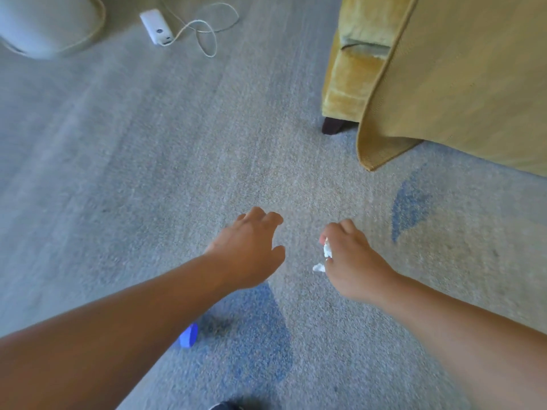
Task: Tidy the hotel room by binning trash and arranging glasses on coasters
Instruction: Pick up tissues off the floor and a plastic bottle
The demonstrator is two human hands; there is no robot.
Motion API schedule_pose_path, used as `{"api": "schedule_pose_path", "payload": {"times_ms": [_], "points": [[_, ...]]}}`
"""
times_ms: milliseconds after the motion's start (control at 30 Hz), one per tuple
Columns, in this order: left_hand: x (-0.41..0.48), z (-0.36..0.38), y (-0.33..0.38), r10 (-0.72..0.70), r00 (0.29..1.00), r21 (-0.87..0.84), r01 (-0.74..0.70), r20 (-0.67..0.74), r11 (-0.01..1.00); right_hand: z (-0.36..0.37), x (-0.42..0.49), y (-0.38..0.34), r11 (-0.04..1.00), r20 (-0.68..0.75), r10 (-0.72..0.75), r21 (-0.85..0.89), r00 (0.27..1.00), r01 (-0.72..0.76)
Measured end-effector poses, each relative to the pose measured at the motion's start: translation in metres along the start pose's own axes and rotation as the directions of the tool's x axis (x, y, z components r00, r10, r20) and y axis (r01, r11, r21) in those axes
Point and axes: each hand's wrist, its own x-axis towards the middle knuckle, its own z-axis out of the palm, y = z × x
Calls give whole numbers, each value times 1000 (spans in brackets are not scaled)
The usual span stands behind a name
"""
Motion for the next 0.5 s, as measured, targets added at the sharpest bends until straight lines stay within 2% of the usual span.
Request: {"api": "schedule_pose_path", "payload": {"times_ms": [167,500], "points": [[-30,-3,-34,-103,994,-32,103,-25,994,8,4,-32,995,108,-92,-15,990,94],[-98,10,-96,-298,954,-76,300,39,951,36,3,-85,978,162,-185,-70,969,198]]}}
